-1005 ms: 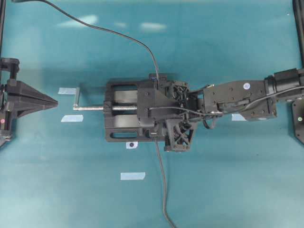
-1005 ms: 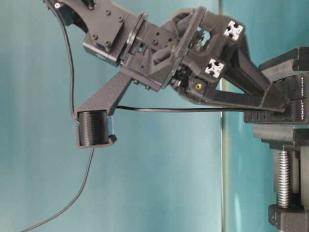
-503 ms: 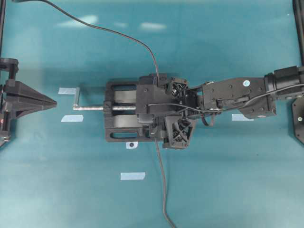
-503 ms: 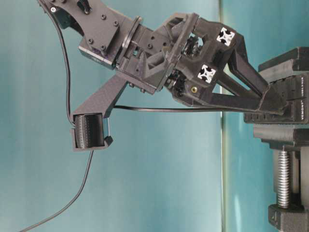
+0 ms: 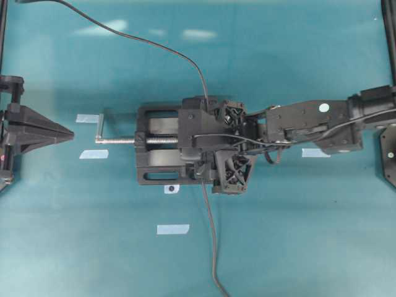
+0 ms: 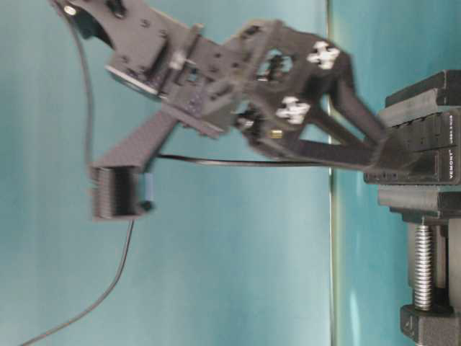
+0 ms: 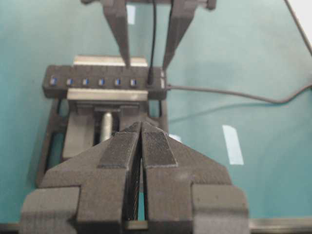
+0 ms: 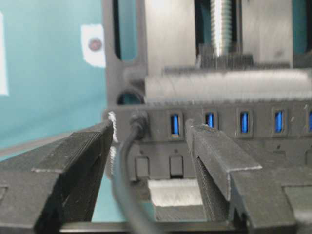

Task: Insert the USB into the front port of the fixed hub.
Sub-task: 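Open the right gripper and pull it back from the hub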

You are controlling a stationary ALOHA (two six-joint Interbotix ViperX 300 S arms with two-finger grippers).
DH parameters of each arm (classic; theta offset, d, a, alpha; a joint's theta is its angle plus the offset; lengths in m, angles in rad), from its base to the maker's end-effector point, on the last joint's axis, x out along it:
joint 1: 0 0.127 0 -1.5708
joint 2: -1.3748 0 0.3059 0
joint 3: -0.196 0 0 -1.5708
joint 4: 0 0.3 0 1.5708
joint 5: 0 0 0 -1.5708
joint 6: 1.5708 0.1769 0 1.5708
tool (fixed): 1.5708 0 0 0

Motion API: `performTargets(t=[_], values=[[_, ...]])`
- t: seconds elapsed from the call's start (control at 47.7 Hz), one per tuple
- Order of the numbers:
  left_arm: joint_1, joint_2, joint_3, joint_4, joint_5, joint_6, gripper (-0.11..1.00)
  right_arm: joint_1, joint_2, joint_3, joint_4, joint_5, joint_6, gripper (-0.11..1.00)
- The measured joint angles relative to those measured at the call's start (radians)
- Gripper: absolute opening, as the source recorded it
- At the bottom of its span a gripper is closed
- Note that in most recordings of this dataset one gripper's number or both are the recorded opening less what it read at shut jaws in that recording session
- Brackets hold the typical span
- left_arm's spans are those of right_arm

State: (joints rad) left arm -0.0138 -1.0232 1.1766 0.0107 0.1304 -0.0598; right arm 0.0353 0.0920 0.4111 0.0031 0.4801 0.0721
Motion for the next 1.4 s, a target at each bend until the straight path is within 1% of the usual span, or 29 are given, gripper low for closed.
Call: performTargets(t=[0.189,0.461,0.775,1.215,1.403], values=[[0.000,0.000,0.000,0.000,0.000,0.000,0.00,0.000,-0.046,0.041,0.000,-0.025,0.000,0.68],[0.000,0.000,0.000,0.000,0.000,0.000,0.00,0.002,-0.097,0.080,0.000,-0.031,0.000,0.68],[0.000,0.000,0.002,0.000,0.000,0.000,0.00,0.008,-0.170,0.137,0.000,-0.106,0.000,0.68],[0.000,0.000,0.000,0.000,0.000,0.000,0.00,0.017,-0.259,0.221,0.003,-0.121,0.000,0.68],[0.000,0.000,0.002,0.000,-0.002,0.002,0.00,0.015,-0.290,0.259,0.003,-0.155,0.000,0.68]])
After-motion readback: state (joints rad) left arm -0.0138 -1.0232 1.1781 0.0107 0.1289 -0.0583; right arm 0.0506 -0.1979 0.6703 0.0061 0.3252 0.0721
